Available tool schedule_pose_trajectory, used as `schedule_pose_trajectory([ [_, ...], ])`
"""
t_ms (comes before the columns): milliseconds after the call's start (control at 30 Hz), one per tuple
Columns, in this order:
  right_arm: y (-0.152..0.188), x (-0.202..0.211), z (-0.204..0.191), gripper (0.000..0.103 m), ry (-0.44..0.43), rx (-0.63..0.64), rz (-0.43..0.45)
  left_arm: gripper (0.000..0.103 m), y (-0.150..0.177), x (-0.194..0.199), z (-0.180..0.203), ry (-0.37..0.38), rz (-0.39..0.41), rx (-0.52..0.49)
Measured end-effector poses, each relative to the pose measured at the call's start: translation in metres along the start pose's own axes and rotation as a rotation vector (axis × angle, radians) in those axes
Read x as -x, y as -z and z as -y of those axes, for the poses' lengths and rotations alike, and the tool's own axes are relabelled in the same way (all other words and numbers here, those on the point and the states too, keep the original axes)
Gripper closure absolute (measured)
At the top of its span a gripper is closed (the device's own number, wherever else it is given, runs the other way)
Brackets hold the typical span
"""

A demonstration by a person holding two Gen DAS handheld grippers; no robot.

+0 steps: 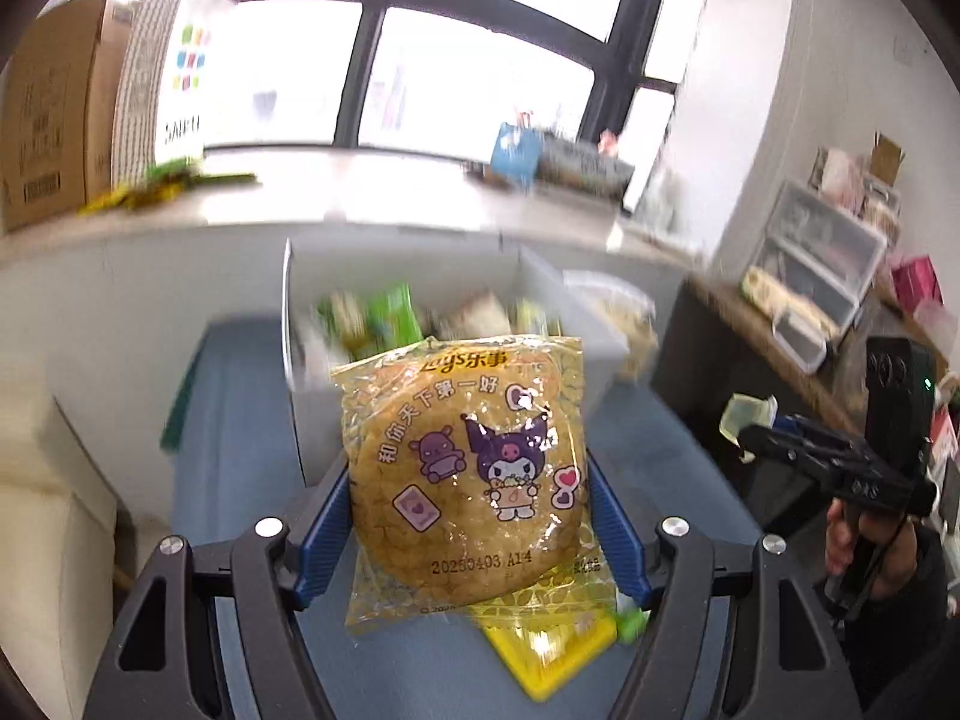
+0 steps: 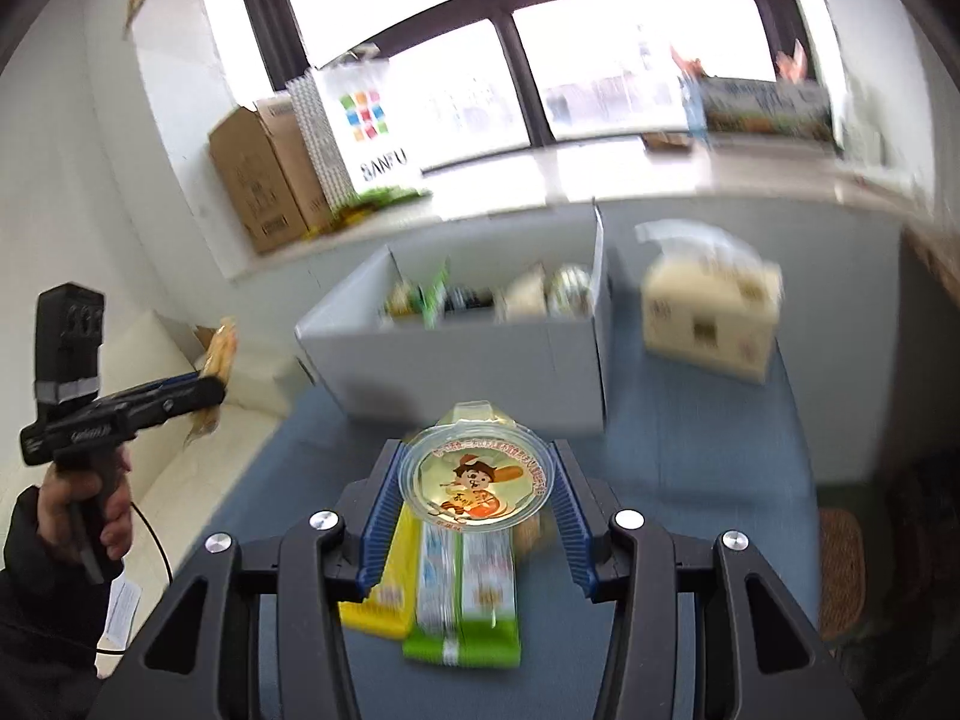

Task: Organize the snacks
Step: 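Lower the pudding cup into the box with the right gripper while the left drops the Kuromi cookie pack in, then move both grippers back from the box toward the remaining snacks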

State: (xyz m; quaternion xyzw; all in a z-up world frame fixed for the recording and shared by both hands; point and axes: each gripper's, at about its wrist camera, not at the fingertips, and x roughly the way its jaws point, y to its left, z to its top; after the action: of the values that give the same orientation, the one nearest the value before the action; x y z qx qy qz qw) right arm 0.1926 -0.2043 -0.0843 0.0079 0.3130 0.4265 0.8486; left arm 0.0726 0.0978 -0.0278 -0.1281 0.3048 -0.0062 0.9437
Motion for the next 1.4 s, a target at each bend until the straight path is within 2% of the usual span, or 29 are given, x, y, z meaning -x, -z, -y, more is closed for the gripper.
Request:
schedule_pose_trajectory([
  [133,-0.051,-0.015,0.002,0.052,-0.071,0.008,0.042,0.027,-0.054,-0.008,-0.015,0.001,0.079,0.01],
  [233,-0.089,-0.045,0.014,0.052,-0.112,-0.03,0.044,0.027,-0.09,-0.038,-0.025,-0.023,0.085,0.023],
  [367,-0.127,-0.097,0.029,0.052,-0.078,-0.093,-0.022,0.027,-0.116,-0.086,-0.026,-0.07,0.029,-0.002],
  [467,-0.138,-0.133,0.03,0.052,-0.06,-0.101,-0.075,0.026,-0.116,-0.117,-0.029,-0.091,-0.019,0.012],
  [500,-0.139,-0.143,0.028,0.05,-0.056,-0.096,-0.089,0.023,-0.113,-0.126,-0.031,-0.103,-0.045,0.016],
  [533,-0.14,-0.151,0.028,0.044,-0.053,-0.093,-0.105,0.018,-0.111,-0.135,-0.035,-0.12,-0.082,0.022],
  [567,-0.14,-0.157,0.026,0.019,-0.042,-0.091,-0.115,0.0,-0.107,-0.143,-0.038,-0.141,-0.119,0.029],
  [600,-0.138,-0.158,0.026,0.0,-0.026,-0.092,-0.11,0.0,-0.104,-0.147,-0.041,-0.157,-0.128,0.031],
  [667,-0.136,-0.156,0.026,0.0,-0.017,-0.091,-0.091,0.0,-0.097,-0.146,-0.048,-0.169,-0.124,0.03],
  [767,-0.132,-0.15,0.033,0.0,-0.004,-0.117,-0.09,0.0,-0.091,-0.145,-0.054,-0.147,-0.136,0.054],
  [967,-0.131,-0.12,0.026,0.0,0.014,-0.081,-0.036,0.0,-0.087,-0.117,-0.045,-0.144,-0.095,0.028],
  [1200,-0.113,-0.062,-0.002,0.0,-0.009,0.026,0.031,0.0,-0.075,-0.055,-0.014,-0.061,0.015,-0.018],
  [1400,-0.082,-0.02,-0.021,0.0,-0.007,0.109,0.057,0.0,-0.05,-0.005,0.018,-0.002,0.091,-0.067],
])
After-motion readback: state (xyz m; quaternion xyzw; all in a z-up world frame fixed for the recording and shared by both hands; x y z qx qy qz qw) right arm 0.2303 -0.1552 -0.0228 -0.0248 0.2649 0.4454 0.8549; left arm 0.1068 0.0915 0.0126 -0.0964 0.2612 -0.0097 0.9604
